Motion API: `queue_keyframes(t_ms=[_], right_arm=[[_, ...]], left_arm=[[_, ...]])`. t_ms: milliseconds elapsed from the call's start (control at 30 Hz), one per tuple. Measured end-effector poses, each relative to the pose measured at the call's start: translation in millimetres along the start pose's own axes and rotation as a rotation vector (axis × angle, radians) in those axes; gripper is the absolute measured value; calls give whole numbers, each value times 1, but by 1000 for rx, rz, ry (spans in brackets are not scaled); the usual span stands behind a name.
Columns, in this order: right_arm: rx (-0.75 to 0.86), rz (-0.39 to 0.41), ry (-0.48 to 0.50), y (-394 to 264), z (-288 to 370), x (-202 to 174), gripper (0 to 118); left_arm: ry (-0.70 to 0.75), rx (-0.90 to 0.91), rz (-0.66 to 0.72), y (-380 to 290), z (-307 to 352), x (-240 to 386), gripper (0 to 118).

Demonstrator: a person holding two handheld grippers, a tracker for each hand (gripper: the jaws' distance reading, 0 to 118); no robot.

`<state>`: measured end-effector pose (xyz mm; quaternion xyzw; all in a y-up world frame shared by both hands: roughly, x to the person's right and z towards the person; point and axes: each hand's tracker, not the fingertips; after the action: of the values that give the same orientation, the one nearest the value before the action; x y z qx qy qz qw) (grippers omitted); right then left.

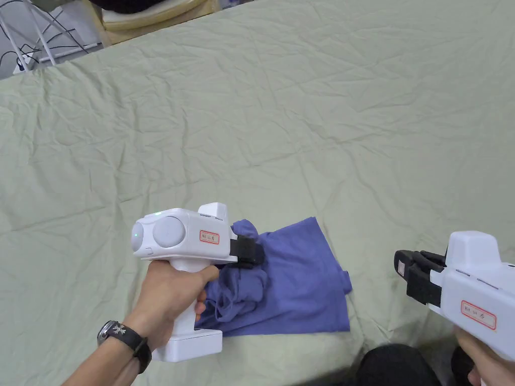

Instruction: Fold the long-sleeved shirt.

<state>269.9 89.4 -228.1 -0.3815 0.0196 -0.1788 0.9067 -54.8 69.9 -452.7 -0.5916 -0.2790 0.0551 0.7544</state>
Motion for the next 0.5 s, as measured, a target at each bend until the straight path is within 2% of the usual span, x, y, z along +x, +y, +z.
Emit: queue_keyframes(t_ms=[133, 200, 267, 300, 367, 433, 500], right_arm=[[0, -3, -4, 0, -2, 2, 0], [-1, -9, -2, 1, -3, 3, 0], [-4, -6, 0, 0, -4, 2, 0], [-5, -3, -2, 0, -4, 2, 0], [-10, -2, -5, -2, -5, 3, 0], [-18, -8, -11, -4, -6, 4, 0], [-23, -12, -17, -5, -6, 6, 0]], left_arm=[[18, -21, -4, 3, -14, 9, 23], [56, -35, -7, 4, -22, 13, 35], [-1, -30, 86, 6, -28, 10, 41], [-50, -27, 106, 6, -29, 14, 51], [-45, -27, 75, 5, -33, 27, 66], [-42, -38, -6, 4, -37, 44, 66], [-38, -42, -10, 5, -41, 54, 67]])
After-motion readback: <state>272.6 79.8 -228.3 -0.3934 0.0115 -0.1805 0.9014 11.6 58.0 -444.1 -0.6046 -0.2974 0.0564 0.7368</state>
